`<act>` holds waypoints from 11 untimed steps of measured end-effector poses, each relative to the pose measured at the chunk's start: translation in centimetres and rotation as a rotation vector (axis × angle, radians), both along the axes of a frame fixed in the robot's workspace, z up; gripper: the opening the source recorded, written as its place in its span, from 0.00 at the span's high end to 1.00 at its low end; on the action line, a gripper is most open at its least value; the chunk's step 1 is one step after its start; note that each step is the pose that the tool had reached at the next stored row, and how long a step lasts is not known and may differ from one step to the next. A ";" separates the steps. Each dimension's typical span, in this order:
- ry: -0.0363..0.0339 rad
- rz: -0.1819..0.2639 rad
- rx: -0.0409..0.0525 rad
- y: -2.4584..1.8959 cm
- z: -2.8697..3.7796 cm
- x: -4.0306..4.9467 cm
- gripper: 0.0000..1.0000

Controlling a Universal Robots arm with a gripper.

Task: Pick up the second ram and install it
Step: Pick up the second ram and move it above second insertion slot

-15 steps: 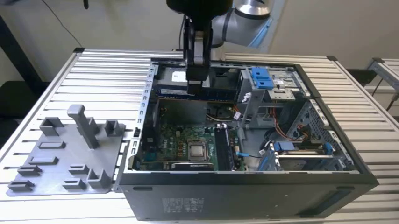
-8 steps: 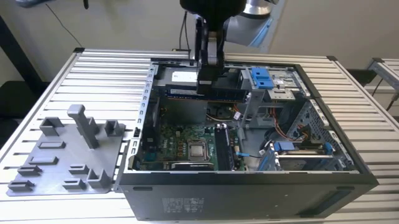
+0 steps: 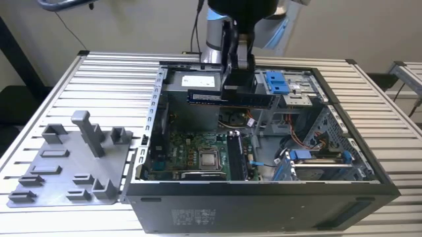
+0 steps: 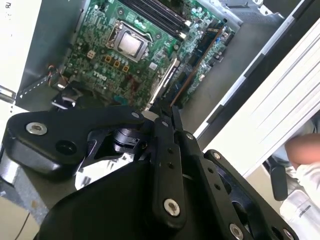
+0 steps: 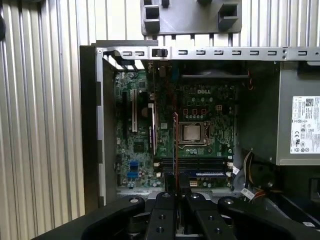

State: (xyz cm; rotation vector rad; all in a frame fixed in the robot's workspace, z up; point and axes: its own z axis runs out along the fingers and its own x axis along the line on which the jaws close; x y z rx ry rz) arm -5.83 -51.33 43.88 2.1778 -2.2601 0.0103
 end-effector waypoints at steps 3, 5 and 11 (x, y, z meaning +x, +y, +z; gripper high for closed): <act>0.0003 0.000 0.0000 0.00 0.00 0.76 0.86; 0.0005 0.000 0.0001 0.00 0.00 1.25 0.86; 0.0010 0.000 0.0000 0.00 0.00 2.69 0.86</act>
